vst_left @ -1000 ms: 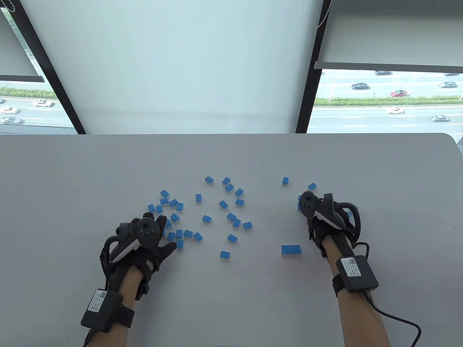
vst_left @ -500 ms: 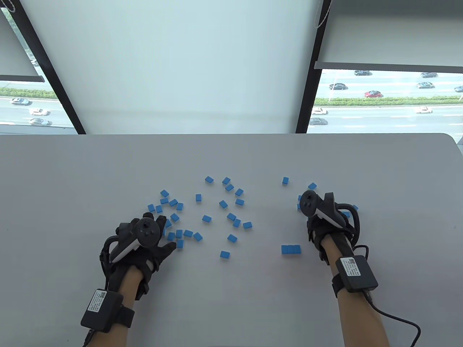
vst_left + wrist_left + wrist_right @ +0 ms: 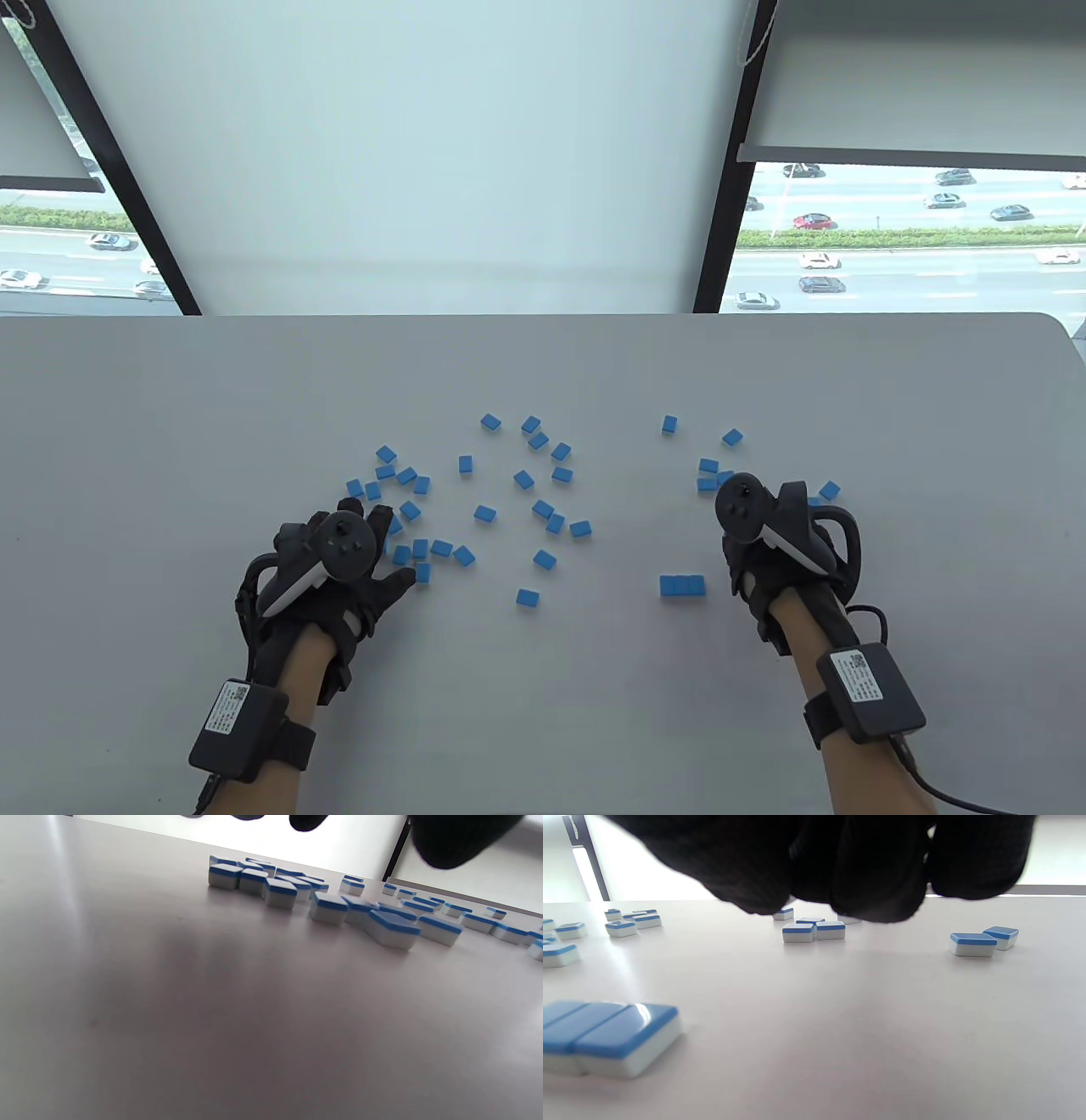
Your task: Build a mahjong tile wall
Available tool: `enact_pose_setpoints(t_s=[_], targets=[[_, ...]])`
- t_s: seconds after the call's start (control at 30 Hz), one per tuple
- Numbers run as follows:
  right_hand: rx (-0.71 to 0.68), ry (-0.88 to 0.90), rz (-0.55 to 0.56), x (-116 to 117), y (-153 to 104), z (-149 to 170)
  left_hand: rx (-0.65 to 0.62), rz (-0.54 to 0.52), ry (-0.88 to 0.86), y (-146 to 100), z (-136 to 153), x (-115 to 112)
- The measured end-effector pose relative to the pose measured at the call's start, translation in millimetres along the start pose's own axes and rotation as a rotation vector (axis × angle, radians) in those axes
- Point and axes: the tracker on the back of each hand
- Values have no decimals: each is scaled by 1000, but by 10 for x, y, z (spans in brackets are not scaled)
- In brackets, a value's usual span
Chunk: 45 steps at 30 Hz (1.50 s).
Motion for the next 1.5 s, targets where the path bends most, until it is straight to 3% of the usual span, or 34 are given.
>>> enact_pose_setpoints(t_s=[0.13,0.4,1.17,1.3,1.5], targets=[[-15,1,-37,76,-171,19,1,1,-1,-5,0,-7],[-47,-33,-177,312,-154,-67,7,8,6,-18,-2,-35],[-50,-81,-175,386,-170,-119,-2,16,13,8,-23,-30],[-56,-45,-180,311,-181,-90,-8,14,11,15,-36,-20],[-86,-42,-44,-65,-89,-141,-16,10,-7,23,-38,-4]])
Point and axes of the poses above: the tracker on the back of each hand, its own z axis roughly to the little-finger side, its own y axis roughly from the wrist to the fingertips, x = y × z, and after that the axes turned 11 degrees about x, right-handed
